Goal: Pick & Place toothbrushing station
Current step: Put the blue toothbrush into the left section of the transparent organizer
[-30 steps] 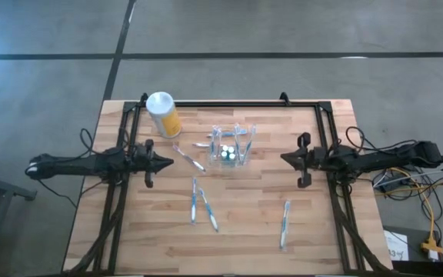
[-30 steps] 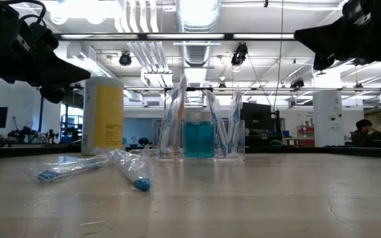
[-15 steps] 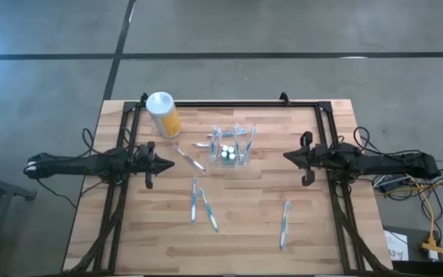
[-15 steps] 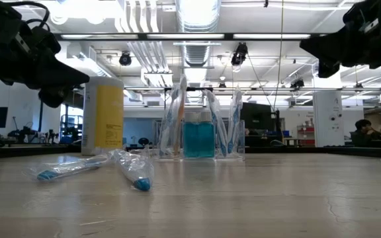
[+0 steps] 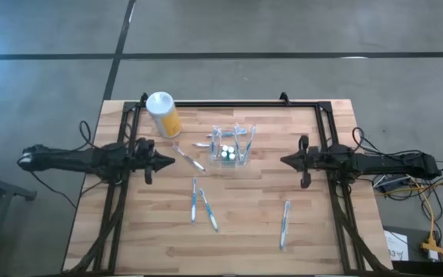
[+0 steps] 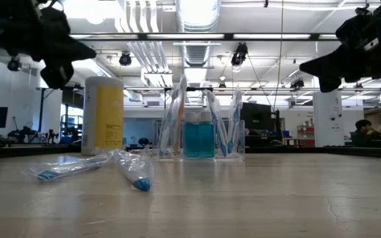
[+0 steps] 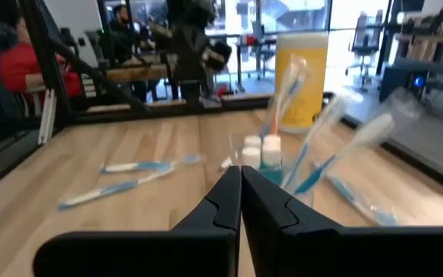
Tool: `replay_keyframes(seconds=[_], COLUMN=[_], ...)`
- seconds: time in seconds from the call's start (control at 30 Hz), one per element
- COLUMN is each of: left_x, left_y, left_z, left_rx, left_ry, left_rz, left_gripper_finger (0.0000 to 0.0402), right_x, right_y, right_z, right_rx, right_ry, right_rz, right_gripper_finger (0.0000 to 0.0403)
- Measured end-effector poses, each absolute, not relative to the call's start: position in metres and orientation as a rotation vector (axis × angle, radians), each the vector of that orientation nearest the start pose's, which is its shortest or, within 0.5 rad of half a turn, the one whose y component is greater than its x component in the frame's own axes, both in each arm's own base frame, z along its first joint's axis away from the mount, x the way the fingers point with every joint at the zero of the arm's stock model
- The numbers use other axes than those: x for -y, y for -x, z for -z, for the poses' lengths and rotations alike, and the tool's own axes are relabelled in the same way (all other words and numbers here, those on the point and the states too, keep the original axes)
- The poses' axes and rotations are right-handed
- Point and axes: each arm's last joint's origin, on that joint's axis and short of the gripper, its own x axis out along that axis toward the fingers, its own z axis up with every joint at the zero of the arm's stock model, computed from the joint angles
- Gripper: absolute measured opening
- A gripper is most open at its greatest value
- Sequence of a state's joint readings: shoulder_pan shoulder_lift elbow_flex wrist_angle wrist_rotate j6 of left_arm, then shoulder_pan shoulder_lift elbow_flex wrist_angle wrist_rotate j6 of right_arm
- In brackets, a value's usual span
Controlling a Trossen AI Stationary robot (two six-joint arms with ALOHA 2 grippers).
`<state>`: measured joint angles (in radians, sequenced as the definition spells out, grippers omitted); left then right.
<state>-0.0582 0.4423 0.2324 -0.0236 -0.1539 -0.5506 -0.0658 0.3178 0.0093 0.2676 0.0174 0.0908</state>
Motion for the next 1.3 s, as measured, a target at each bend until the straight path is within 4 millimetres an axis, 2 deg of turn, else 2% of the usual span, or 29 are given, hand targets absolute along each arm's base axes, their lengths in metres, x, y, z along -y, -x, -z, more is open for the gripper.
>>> replay_keyframes(seconds=[0.2,0.37,0.5,0.67,0.8,0.93,1.07,1.17,1.3], left_x=[0.028,0.045,0.055,0.075,0.083,0.084,0.083,0.084,0.086], left_y=[-0.169,-0.202,-0.217,-0.245,-0.265,-0.275,-0.284,-0.291,-0.296], left_z=[-0.21,-0.209,-0.193,-0.197,-0.195,-0.186,-0.177,-0.166,-0.161], left_rx=[-0.388,-0.572,-0.79,-0.91,-0.981,-1.085,-1.124,-1.153,-1.173], left_ry=[0.561,0.638,0.689,0.698,0.698,0.68,0.702,0.7,0.7], left_rz=[-0.192,-0.267,-0.407,-0.442,-0.517,-0.643,-0.746,-0.76,-0.756], left_gripper_finger=[0.0004,0.0029,0.0062,0.0121,0.0177,0.0231,0.0268,0.0281,0.0283], right_x=[0.008,0.008,0.008,0.008,0.008,0.008,0.008,0.008,0.008], right_y=[-0.118,-0.117,-0.117,-0.118,-0.118,-0.118,-0.118,-0.118,-0.118], right_z=[-0.164,-0.163,-0.164,-0.164,-0.163,-0.163,-0.163,-0.163,-0.164], right_rx=[-0.047,-0.049,-0.042,-0.047,-0.051,-0.051,-0.057,-0.053,-0.044], right_ry=[-0.106,-0.144,-0.148,-0.158,-0.145,-0.123,-0.115,-0.103,-0.102], right_rz=[0.085,0.085,0.084,0.085,0.085,0.085,0.085,0.084,0.084], right_gripper_finger=[0.0008,0.0008,0.0008,0.0008,0.0008,0.0008,0.0008,0.0008,0.0009])
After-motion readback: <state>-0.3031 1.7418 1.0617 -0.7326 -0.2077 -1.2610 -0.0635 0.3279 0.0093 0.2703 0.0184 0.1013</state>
